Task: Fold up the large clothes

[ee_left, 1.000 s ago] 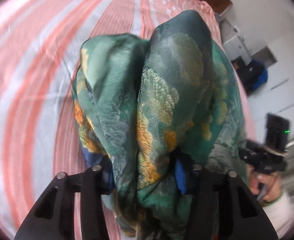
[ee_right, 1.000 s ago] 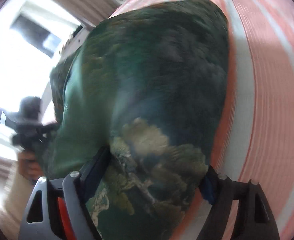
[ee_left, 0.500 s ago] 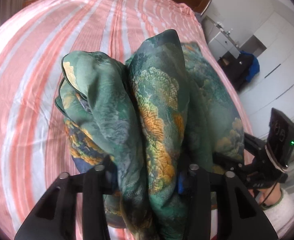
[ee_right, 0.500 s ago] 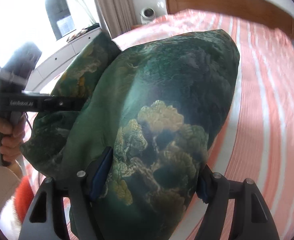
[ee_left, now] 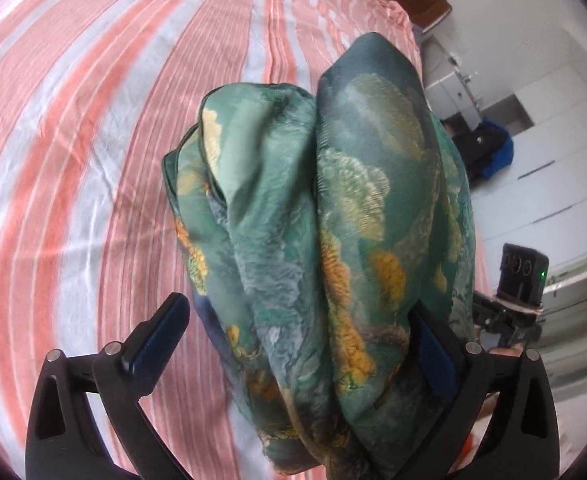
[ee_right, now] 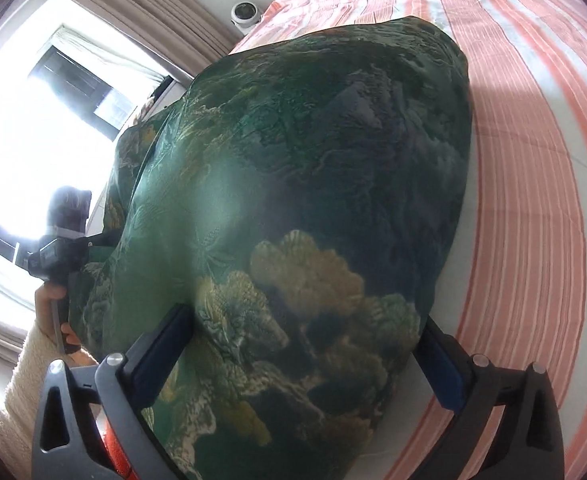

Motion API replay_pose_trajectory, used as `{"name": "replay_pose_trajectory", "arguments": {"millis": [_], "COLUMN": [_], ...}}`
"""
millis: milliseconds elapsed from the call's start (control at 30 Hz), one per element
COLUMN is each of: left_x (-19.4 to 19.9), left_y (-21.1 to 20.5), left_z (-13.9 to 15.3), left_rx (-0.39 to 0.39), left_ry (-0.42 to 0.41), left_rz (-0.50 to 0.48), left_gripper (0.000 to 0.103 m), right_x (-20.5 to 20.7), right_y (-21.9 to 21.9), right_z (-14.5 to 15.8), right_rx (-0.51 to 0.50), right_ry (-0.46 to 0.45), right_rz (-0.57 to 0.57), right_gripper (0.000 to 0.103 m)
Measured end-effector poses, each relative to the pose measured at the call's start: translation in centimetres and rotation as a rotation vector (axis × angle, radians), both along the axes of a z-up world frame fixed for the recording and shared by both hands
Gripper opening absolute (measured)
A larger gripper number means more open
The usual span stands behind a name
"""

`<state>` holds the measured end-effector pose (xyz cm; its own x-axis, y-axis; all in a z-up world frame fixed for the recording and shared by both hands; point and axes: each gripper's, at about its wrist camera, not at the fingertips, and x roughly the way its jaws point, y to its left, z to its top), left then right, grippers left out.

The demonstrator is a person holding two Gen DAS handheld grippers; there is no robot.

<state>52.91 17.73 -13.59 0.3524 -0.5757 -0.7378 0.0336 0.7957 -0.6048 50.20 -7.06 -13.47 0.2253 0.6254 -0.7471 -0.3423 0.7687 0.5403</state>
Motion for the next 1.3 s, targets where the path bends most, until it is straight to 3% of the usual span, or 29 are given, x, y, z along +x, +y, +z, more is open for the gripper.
{"name": "replay_pose_trajectory", "arguments": {"millis": [167,300,433,533,633,667,700,733,833,933,1067,1200,1300], "left_x": [-0.4,0.3,0.2,0.4,1.3,1.4,1.4,1.2,0.3,-0.7,-0.4,2.4,5.4], "left_y": [0.9,1.8,2.1,1.7,0.0,-0.8,-1.4,-1.8,-2.0,-2.5,-3.1,-3.9,-4.9], "left_z": [-2.1,-4.9,-6.0,-6.9,-7.7,-7.5,-7.2,-6.7,-4.9,-1.8,3.2,7.4,8.2], "left_rx": [-0.081,-0.265,-0.308,-0.382,-0.456,-0.446,-0.425,-0.398,-0.369,-0.320,-0.280,-0.182,-0.114], "left_ry": [-0.004,0.089,0.065,0.059,0.061,0.052,0.043,0.031,-0.006,-0.075,-0.172,-0.256,-0.272], "left_rz": [0.031,0.041,0.036,0.023,0.001,-0.008,-0.007,0.003,-0.006,-0.055,-0.084,-0.108,-0.120], "left_gripper": [0.103,0.103,0.103,0.103,0.101,0.095,0.076,0.064,0.049,0.048,0.048,0.048,0.050], "right_x": [-0.3,-1.6,-2.2,-2.2,-1.5,-1.2,-1.1,-1.4,-3.3,-5.3,-5.8,-2.9,0.6], "right_y": [0.7,-0.7,-0.8,-1.3,-2.0,-2.1,-1.9,-1.2,1.8,3.0,2.0,0.9,0.3], "right_z": [0.1,0.5,-0.1,-0.5,-2.1,-3.0,-3.5,-3.1,-0.4,2.2,5.3,8.2,8.9], "right_rx": [-0.004,0.006,0.002,0.017,0.097,0.117,0.104,0.049,-0.161,-0.226,-0.164,-0.107,-0.082], "right_ry": [-0.010,-0.002,-0.009,0.004,0.070,0.102,0.114,0.076,-0.113,-0.242,-0.320,-0.363,-0.357], "right_rz": [-0.011,-0.013,-0.008,-0.014,-0.013,-0.018,-0.024,-0.013,0.065,0.109,0.095,0.072,0.063], "right_gripper": [0.103,0.103,0.103,0.103,0.103,0.103,0.101,0.098,0.084,0.079,0.078,0.078,0.078]}}
